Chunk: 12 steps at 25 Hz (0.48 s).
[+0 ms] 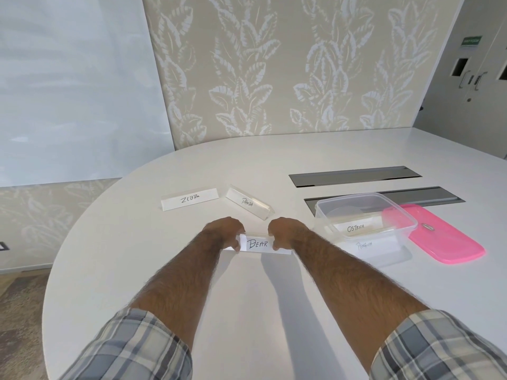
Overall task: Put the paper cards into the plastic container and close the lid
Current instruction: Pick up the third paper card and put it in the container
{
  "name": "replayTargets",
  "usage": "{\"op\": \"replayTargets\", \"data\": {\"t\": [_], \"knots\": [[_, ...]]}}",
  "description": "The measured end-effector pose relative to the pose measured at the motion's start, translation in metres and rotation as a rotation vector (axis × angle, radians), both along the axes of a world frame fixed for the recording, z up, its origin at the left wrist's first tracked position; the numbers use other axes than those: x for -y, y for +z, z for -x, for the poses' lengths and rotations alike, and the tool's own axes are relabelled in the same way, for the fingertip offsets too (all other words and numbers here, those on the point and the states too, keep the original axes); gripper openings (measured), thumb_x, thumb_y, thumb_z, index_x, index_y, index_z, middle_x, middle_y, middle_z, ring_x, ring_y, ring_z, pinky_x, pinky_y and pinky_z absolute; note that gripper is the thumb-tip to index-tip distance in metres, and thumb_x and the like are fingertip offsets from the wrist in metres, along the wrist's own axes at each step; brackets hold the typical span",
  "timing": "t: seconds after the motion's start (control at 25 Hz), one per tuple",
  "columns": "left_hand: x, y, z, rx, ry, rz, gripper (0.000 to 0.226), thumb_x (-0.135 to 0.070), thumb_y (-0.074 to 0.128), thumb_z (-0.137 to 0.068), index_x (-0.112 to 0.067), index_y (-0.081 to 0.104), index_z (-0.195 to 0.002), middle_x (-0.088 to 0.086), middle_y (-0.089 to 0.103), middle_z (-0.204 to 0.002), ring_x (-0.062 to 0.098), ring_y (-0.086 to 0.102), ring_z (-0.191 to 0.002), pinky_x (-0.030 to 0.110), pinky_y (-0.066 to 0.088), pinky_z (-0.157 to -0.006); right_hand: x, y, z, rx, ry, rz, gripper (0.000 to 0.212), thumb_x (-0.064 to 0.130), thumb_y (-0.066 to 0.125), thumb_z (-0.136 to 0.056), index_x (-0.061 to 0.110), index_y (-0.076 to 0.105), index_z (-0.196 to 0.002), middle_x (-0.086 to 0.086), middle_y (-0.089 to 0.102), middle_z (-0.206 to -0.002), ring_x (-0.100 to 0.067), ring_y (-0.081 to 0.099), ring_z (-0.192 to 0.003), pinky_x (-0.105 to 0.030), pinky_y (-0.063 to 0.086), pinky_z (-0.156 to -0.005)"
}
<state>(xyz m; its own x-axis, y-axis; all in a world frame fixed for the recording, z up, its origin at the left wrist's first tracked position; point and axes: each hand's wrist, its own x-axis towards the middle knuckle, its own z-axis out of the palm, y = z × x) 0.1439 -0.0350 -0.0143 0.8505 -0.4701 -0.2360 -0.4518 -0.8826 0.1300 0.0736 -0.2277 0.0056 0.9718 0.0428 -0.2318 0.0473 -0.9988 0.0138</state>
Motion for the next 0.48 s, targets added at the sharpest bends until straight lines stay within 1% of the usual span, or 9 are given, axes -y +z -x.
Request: {"op": "replayTargets", "data": {"t": [0.12,0.28,0.36,0.48], "knots": [[-0.002,0.003,0.007,0.020,0.014,0.004,0.052,-0.026,0.079,-0.072,-0.034,0.067,-0.122,-0.009,0.067,-0.117,0.019,0.060,-0.112,0.034,0.046,-0.083,0.000,0.004,0.002,0.007,0.008,0.006,0.051,0.019,0.074,-0.083,0.010,0.058,-0.130,-0.010,0.061,-0.129,-0.032,0.061,-0.116,-0.041,0.052,-0.093],[-0.003,0.013,0.013,0.026,0.036,-0.004,0.051,-0.029,0.079,-0.071,-0.033,0.067,-0.120,-0.008,0.068,-0.117,0.021,0.061,-0.111,0.036,0.049,-0.085,0.000,0.013,0.005,0.025,0.019,0.011,0.049,0.019,0.074,-0.081,0.011,0.061,-0.128,-0.010,0.063,-0.127,-0.032,0.063,-0.112,-0.040,0.053,-0.090],[-0.002,0.022,0.017,0.034,0.046,-0.006,0.052,-0.031,0.079,-0.071,-0.034,0.066,-0.121,-0.009,0.067,-0.116,0.021,0.061,-0.111,0.036,0.048,-0.083,0.002,0.023,0.007,0.036,0.022,0.009,0.048,0.018,0.074,-0.082,0.011,0.061,-0.127,-0.010,0.064,-0.125,-0.032,0.064,-0.111,-0.040,0.052,-0.088],[0.006,0.040,0.023,0.054,0.043,-0.007,0.046,-0.032,0.079,-0.070,-0.034,0.068,-0.115,-0.009,0.067,-0.105,0.021,0.061,-0.103,0.035,0.047,-0.078,0.011,0.039,0.011,0.070,0.036,0.016,0.046,0.018,0.073,-0.081,0.011,0.063,-0.126,-0.010,0.066,-0.122,-0.032,0.065,-0.109,-0.039,0.053,-0.088]]}}
